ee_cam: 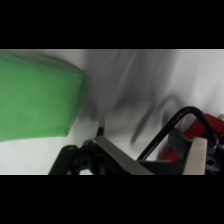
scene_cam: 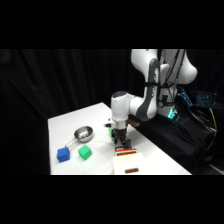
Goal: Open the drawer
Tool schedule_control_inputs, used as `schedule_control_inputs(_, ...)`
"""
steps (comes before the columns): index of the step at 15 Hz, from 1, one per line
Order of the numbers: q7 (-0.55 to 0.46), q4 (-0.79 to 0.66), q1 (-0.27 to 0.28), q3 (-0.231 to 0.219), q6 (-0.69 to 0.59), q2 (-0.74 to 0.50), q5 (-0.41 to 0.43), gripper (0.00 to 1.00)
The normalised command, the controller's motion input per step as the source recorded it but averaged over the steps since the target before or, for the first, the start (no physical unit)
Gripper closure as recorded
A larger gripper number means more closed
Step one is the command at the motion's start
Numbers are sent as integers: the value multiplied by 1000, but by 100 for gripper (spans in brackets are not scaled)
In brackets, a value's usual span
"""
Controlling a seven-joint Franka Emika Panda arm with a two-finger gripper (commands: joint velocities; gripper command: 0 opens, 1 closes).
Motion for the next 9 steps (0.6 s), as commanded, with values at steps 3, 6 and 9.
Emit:
schedule_control_inputs(3, -183, 127, -186, 146, 130, 142, 81, 0)
schedule_control_inputs(6, -181, 65, -171, 109, 130, 75, 53, 0)
schedule_control_inputs(9, -171, -12, -126, 34, 136, -39, -1, 0)
